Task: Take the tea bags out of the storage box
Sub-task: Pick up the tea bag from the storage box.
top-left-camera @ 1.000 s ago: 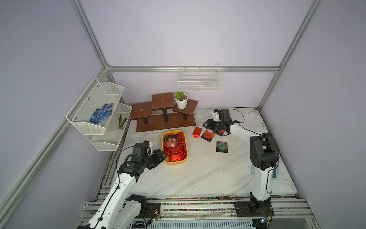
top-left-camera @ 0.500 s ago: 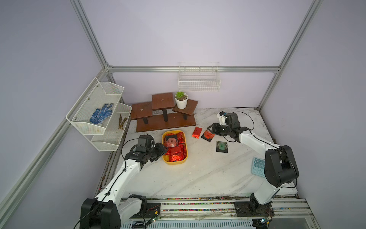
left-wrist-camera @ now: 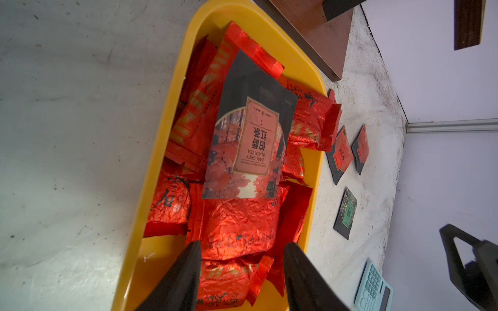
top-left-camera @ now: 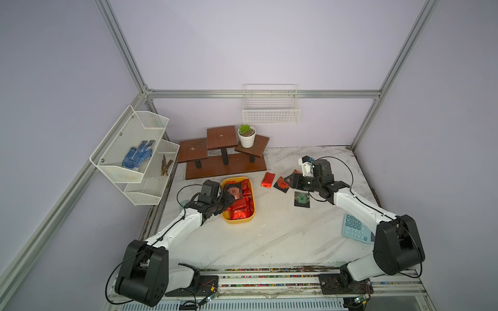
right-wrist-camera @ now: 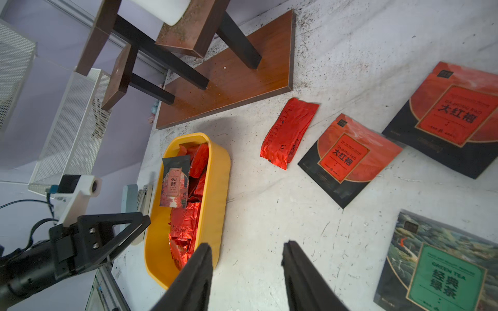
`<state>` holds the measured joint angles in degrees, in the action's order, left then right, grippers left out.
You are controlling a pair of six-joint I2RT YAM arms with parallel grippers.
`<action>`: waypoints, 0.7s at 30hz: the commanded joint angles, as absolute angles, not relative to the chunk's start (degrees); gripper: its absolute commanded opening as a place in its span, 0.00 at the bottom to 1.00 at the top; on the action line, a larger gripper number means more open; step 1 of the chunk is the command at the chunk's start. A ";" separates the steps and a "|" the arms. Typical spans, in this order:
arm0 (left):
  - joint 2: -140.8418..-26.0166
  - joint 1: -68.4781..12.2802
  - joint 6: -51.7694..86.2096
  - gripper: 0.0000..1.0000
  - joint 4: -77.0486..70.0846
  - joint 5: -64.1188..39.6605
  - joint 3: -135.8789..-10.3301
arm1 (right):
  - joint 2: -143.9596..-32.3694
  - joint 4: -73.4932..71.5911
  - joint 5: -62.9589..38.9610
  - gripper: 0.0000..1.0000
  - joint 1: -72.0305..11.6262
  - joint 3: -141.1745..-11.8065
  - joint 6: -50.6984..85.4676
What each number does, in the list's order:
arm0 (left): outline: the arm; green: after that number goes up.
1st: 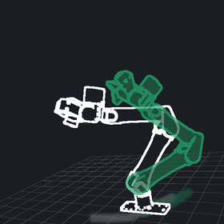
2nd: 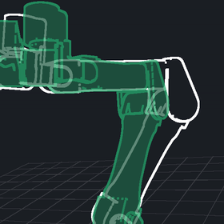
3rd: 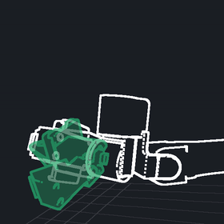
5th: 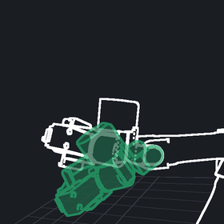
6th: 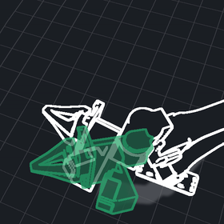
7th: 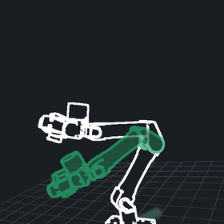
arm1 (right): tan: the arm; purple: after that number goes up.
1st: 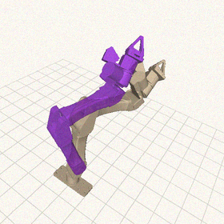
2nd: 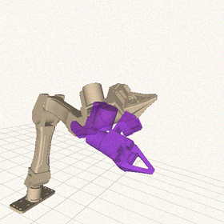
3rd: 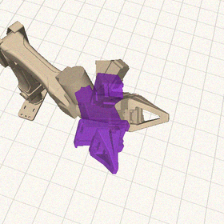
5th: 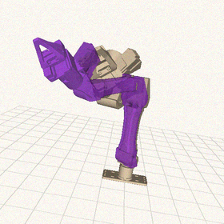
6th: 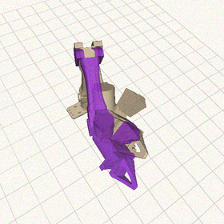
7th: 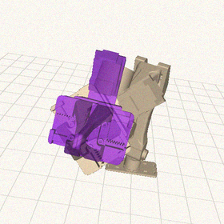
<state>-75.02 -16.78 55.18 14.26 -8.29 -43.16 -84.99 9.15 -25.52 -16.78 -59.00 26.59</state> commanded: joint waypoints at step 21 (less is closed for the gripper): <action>-83.41 -20.00 59.30 0.52 3.04 -1.31 -42.73 | -80.25 8.88 -28.05 0.49 -17.05 -55.81 26.26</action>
<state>-81.69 -19.66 58.19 5.32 -1.65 -43.16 -81.93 9.04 -27.99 -16.78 -56.16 26.65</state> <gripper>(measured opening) 0.521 0.490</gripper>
